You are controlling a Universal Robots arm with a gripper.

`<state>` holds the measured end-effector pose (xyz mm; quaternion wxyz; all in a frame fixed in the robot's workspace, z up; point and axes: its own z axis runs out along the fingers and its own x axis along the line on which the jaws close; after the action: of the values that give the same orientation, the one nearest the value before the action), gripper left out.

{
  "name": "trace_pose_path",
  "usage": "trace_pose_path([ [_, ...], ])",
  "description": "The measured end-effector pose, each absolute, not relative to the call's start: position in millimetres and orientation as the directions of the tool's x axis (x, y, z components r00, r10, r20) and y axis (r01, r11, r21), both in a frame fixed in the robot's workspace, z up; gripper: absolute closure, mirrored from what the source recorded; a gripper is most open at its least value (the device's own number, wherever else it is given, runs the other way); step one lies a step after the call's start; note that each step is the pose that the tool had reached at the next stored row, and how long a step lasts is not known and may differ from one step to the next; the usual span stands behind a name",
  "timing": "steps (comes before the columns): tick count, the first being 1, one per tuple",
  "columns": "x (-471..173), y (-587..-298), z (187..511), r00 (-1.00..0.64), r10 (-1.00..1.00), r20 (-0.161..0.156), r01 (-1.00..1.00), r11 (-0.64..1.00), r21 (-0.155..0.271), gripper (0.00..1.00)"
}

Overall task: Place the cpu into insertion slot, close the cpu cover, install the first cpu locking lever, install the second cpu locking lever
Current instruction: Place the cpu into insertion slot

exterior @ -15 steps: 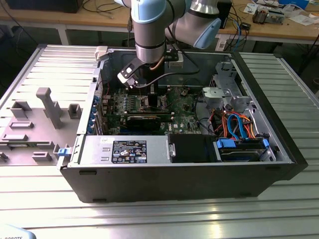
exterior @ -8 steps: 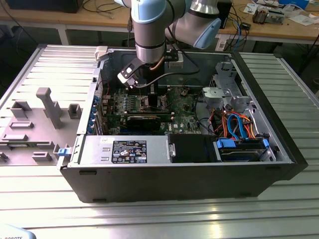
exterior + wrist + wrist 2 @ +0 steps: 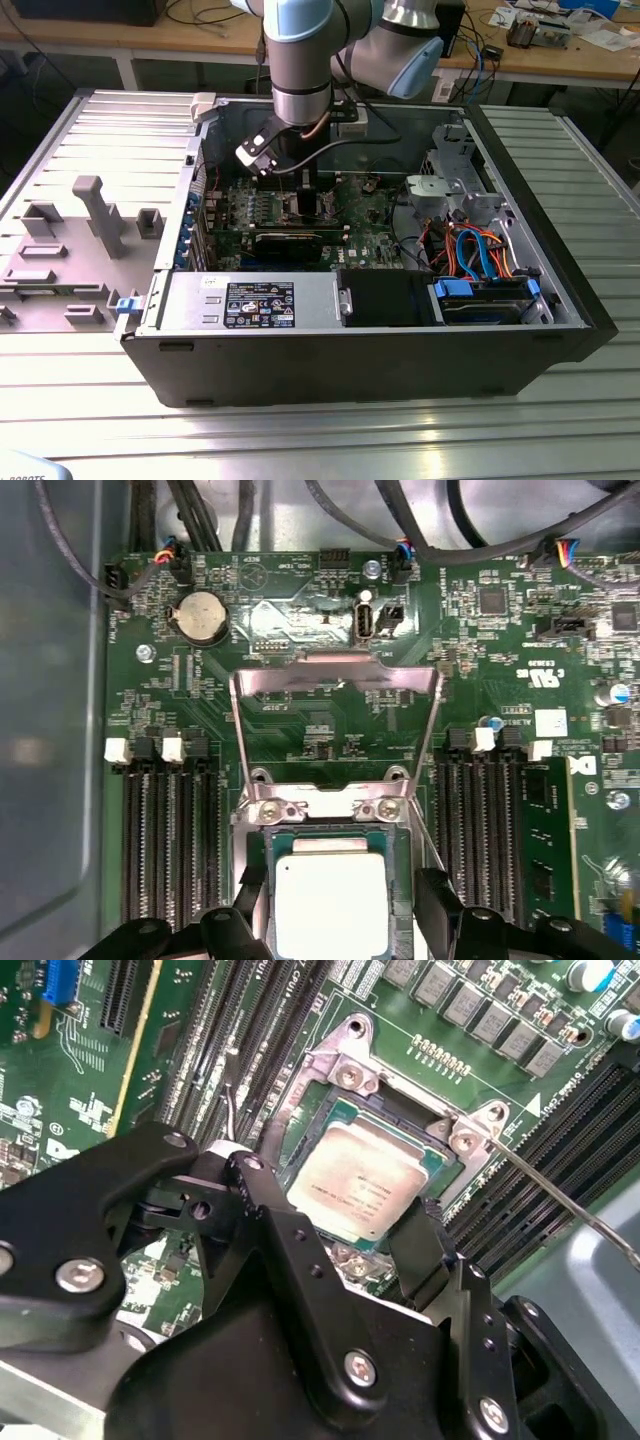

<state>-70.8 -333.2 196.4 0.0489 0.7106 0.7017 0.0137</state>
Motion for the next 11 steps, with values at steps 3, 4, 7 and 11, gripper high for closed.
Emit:
trace_pose_path([
  [3, -70.9, -333.1, 196.7, 0.015, 0.999, -0.049, 0.996, -0.011, 0.088, 0.31],
  [4, -70.9, -333.0, 197.0, 0.015, 0.999, -0.049, 0.996, -0.011, 0.088, 0.31],
  [7, -70.9, -332.9, 201.5, 0.015, 0.999, -0.05, 0.996, -0.01, 0.088, 0.31],
  [11, -70.6, -332.8, 209.6, 0.015, 0.998, -0.054, 0.996, -0.01, 0.084, 0.31],
])
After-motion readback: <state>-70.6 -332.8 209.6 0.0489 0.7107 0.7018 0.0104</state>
